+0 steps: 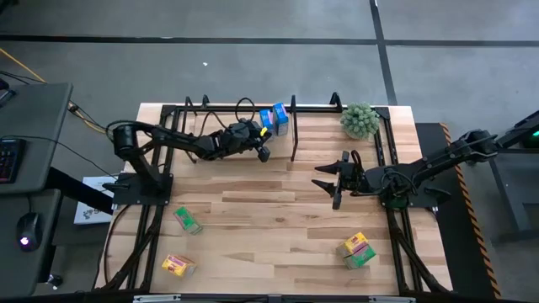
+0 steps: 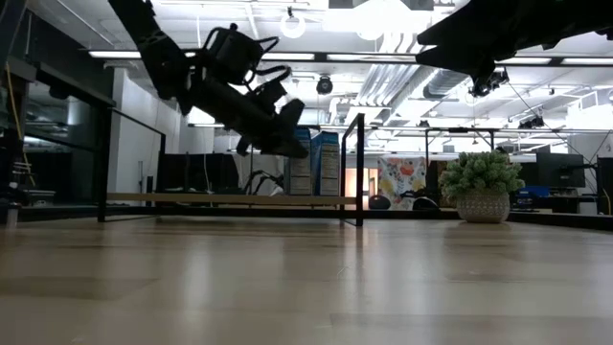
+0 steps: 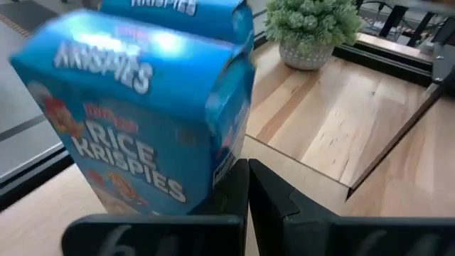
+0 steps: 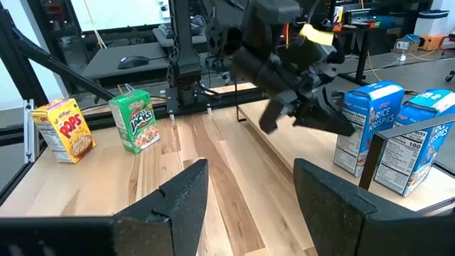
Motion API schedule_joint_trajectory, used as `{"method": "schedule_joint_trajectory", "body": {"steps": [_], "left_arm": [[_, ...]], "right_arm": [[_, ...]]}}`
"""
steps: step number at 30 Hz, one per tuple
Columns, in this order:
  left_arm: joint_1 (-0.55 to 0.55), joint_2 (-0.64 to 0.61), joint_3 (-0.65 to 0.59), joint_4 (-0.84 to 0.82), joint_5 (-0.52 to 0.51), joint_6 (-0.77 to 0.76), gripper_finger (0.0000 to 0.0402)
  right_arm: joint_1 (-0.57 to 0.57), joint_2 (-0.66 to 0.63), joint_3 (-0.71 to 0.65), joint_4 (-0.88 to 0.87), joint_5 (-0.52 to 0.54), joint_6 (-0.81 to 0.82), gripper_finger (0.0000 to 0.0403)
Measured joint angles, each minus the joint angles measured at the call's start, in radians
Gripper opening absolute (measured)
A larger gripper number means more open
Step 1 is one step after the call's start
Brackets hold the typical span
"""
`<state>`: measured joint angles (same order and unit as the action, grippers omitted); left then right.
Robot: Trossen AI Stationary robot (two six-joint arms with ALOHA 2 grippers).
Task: Stack cereal on shelf
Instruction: Put the blue cereal box on the shelf aligned with the blue cereal box
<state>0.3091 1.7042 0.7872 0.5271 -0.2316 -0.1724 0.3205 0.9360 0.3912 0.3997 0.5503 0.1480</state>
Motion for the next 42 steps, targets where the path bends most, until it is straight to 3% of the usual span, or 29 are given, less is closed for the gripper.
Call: {"method": "schedule_joint_trajectory", "body": {"steps": [5, 9, 13, 18, 24, 30, 42], "left_arm": [[-0.021, -0.103, 0.0, -0.143, 0.011, 0.022, 0.0], [-0.047, -0.19, -0.009, -0.214, -0.104, 0.037, 0.0], [-0.052, -0.211, -0.059, -0.206, -0.209, 0.023, 0.0], [0.005, -0.171, -0.138, -0.115, -0.221, -0.037, 0.0], [0.109, -0.074, -0.139, 0.041, -0.075, -0.079, 0.0], [0.164, 0.033, -0.087, 0.06, 0.022, -0.105, 0.0], [0.172, 0.101, -0.024, 0.075, 0.031, -0.114, 0.0]], "right_arm": [[0.0, 0.0, 0.0, 0.001, 0.0, -0.025, 0.02], [0.0, 0.0, 0.0, 0.001, 0.0, -0.025, 0.02], [0.0, 0.0, 0.0, 0.001, -0.001, -0.017, 0.02], [0.0, 0.0, 0.0, 0.001, 0.0, -0.017, 0.02], [0.0, 0.0, 0.0, 0.01, 0.007, -0.033, 0.02], [0.0, 0.0, 0.0, 0.016, 0.008, -0.044, 0.02], [0.0, 0.0, 0.0, 0.014, 0.008, -0.043, 0.02]]}}
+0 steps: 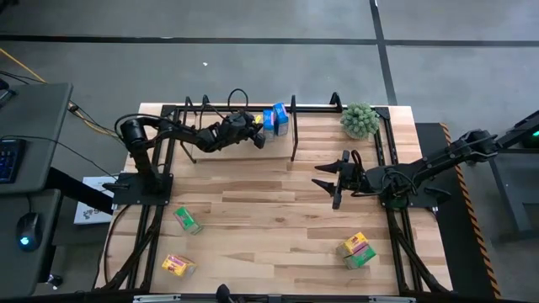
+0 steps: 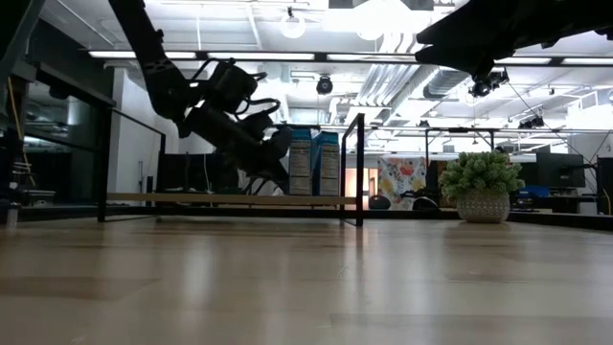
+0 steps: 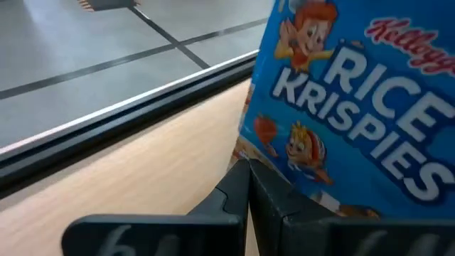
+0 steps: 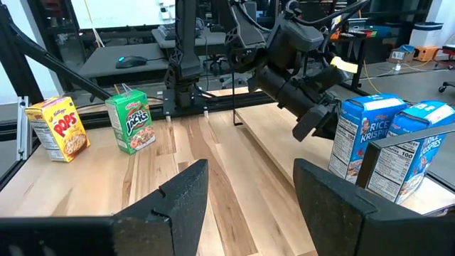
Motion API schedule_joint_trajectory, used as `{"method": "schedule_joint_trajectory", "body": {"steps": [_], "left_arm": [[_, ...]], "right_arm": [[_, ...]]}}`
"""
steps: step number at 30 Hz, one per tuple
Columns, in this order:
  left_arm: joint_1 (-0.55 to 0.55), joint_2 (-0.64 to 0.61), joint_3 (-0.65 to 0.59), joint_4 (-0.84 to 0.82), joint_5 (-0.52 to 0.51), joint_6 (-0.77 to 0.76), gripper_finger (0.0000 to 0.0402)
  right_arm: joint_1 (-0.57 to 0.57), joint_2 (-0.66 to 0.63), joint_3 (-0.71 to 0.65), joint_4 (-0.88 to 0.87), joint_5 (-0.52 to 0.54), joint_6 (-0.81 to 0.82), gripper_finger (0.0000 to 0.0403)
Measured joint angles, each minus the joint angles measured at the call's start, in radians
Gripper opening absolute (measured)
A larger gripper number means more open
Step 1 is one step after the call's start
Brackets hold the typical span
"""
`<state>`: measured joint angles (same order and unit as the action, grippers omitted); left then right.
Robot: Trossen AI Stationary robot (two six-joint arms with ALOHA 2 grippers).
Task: Stack cereal on shelf
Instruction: Put the blue cereal box on the shelf aligned with the blue cereal box
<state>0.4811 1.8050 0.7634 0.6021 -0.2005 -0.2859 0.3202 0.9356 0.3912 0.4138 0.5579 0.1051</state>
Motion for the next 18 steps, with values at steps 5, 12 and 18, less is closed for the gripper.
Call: {"method": "schedule_joint_trajectory", "body": {"steps": [5, 12, 18], "left_arm": [[0.005, 0.0, 0.009, 0.006, -0.03, 0.0, 0.0], [0.016, -0.004, 0.012, 0.024, -0.056, 0.009, 0.0], [0.009, -0.074, 0.012, -0.107, -0.046, 0.026, 0.0]], "right_arm": [[0.0, 0.0, 0.0, -0.002, 0.0, 0.0, 0.02], [0.0, 0.0, 0.0, -0.003, 0.0, 0.0, 0.02], [0.0, 0.0, 0.0, -0.007, 0.0, 0.001, 0.02]]}}
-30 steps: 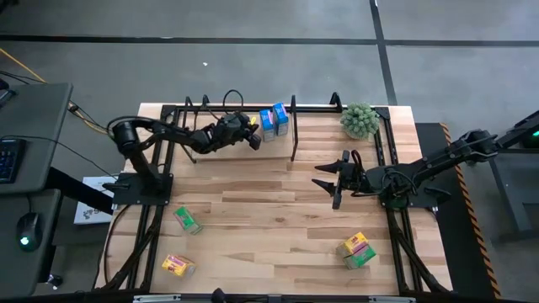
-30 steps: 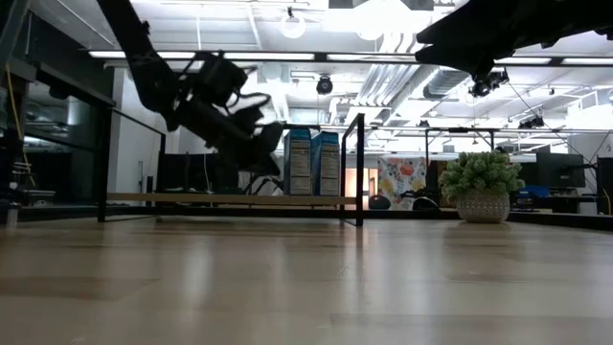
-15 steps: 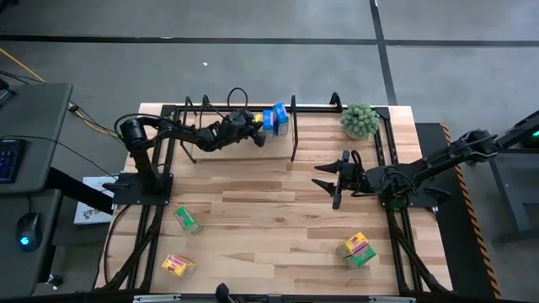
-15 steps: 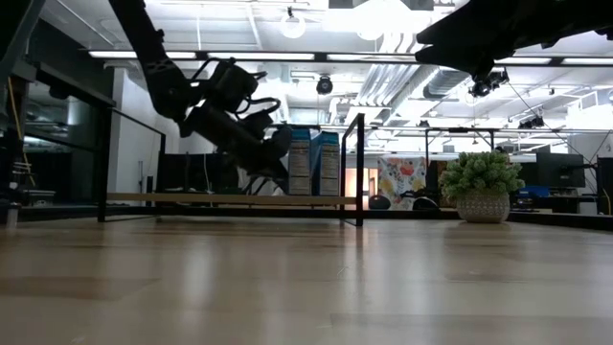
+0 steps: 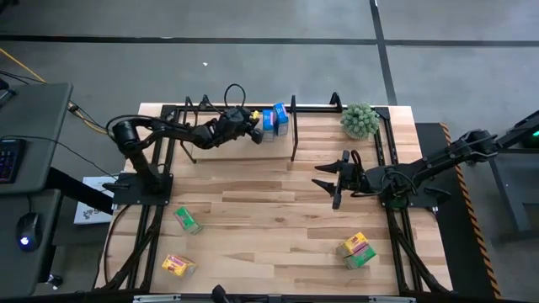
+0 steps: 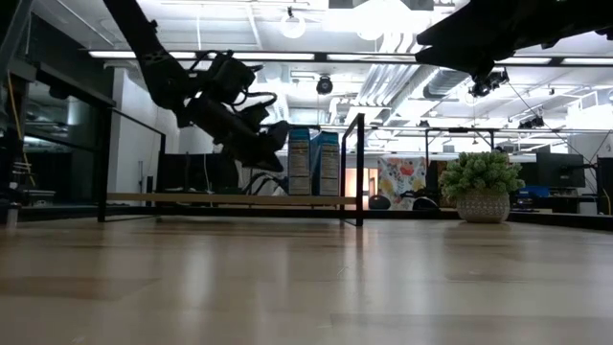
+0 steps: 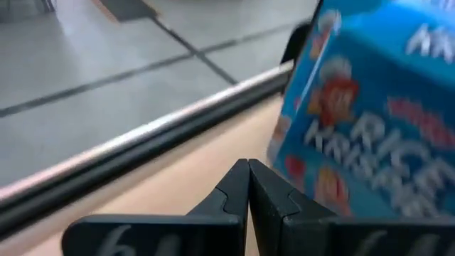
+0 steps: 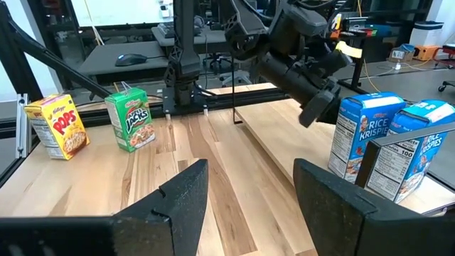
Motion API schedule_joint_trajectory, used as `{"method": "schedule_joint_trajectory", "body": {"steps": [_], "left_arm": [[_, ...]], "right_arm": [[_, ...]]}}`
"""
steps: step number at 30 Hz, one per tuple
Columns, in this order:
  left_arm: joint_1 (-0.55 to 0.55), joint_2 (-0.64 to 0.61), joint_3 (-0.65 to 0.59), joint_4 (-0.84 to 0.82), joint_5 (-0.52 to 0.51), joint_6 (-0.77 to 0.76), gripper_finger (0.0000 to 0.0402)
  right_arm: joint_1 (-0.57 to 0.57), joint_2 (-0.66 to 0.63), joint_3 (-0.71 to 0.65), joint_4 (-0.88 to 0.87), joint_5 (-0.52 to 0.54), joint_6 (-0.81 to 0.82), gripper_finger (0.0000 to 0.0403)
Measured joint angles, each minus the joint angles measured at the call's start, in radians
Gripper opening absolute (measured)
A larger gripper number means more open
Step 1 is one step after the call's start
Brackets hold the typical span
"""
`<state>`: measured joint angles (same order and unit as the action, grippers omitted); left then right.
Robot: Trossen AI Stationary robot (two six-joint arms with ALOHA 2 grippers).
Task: Stack cereal on shelf
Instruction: Put the blue cereal box on the shelf aligned with the blue cereal box
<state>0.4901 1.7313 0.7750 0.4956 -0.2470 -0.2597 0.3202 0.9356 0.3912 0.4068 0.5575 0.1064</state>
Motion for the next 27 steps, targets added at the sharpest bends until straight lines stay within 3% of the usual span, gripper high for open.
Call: {"method": "schedule_joint_trajectory", "body": {"steps": [3, 7, 15, 27], "left_arm": [[-0.031, -0.029, -0.011, -0.098, 0.001, 0.001, 0.0], [-0.086, -0.031, -0.067, -0.093, 0.007, -0.016, 0.0], [-0.19, -0.031, -0.187, 0.171, 0.13, 0.04, 0.0], [-0.11, -0.028, -0.125, 0.198, 0.178, 0.107, 0.0]], "right_arm": [[0.0, 0.0, 0.0, -0.006, 0.0, 0.001, 0.02], [0.0, 0.0, 0.0, -0.007, 0.0, 0.002, 0.02], [0.0, 0.0, 0.0, -0.007, 0.0, 0.007, 0.02], [0.0, 0.0, 0.0, -0.006, 0.001, 0.007, 0.02]]}}
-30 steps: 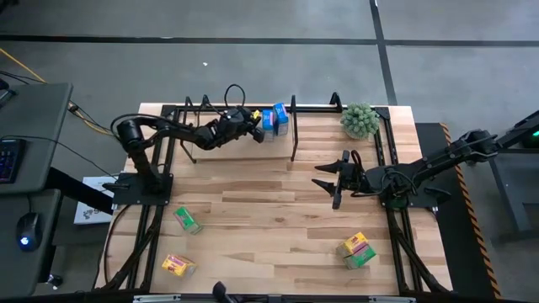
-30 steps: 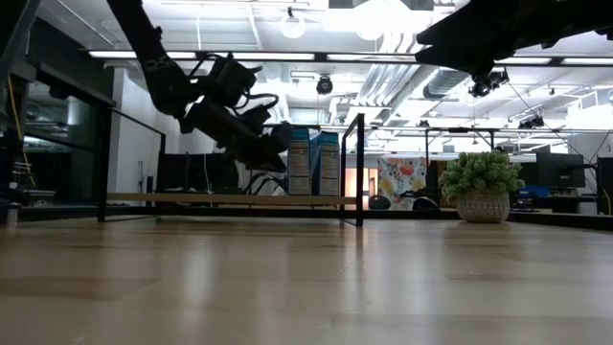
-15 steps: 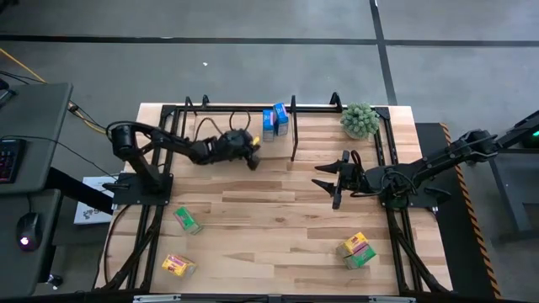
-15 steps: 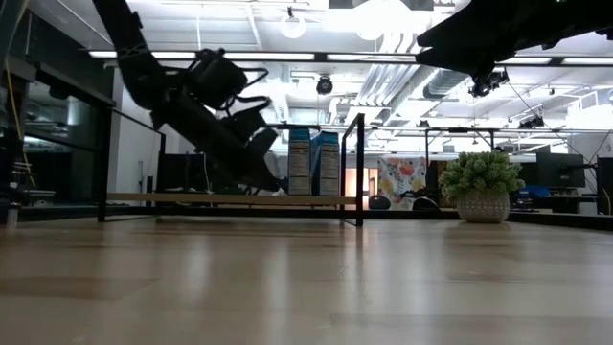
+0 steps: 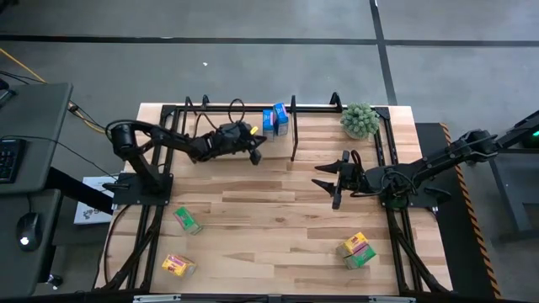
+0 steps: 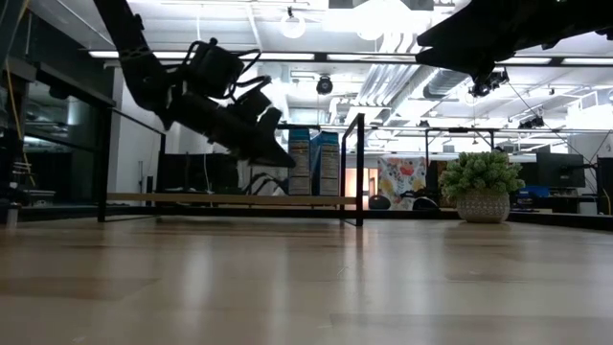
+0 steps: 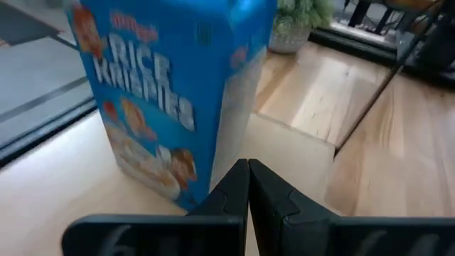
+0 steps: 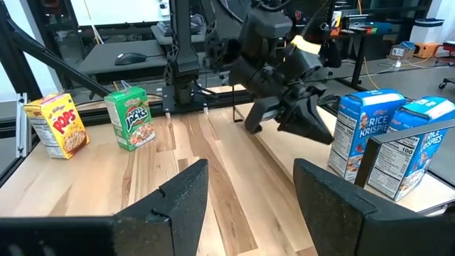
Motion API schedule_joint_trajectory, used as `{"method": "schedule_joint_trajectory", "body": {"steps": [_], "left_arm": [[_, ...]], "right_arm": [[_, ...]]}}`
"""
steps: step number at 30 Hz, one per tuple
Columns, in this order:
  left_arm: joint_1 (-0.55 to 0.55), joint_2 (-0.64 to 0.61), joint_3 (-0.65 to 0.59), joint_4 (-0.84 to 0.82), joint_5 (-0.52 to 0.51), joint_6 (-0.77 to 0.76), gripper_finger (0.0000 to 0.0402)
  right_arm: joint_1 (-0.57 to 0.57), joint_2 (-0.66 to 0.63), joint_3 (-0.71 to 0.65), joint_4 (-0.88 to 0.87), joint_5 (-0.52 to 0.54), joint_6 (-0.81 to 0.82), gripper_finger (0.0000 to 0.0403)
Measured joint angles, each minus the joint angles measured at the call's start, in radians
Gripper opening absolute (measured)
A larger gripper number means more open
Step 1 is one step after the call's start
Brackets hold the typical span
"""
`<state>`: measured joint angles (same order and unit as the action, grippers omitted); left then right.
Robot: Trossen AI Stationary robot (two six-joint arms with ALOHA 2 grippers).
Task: Stack cereal on shelf
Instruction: Put the blue cereal box on the shelf aligned with the blue cereal box
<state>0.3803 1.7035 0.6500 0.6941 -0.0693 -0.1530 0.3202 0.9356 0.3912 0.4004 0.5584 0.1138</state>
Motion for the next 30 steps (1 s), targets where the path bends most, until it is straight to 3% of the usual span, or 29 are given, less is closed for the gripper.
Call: {"method": "schedule_joint_trajectory", "body": {"steps": [30], "left_arm": [[0.045, 0.0, 0.033, 0.031, 0.01, 0.001, 0.0]], "right_arm": [[0.0, 0.0, 0.0, 0.015, 0.011, -0.002, 0.02]]}}
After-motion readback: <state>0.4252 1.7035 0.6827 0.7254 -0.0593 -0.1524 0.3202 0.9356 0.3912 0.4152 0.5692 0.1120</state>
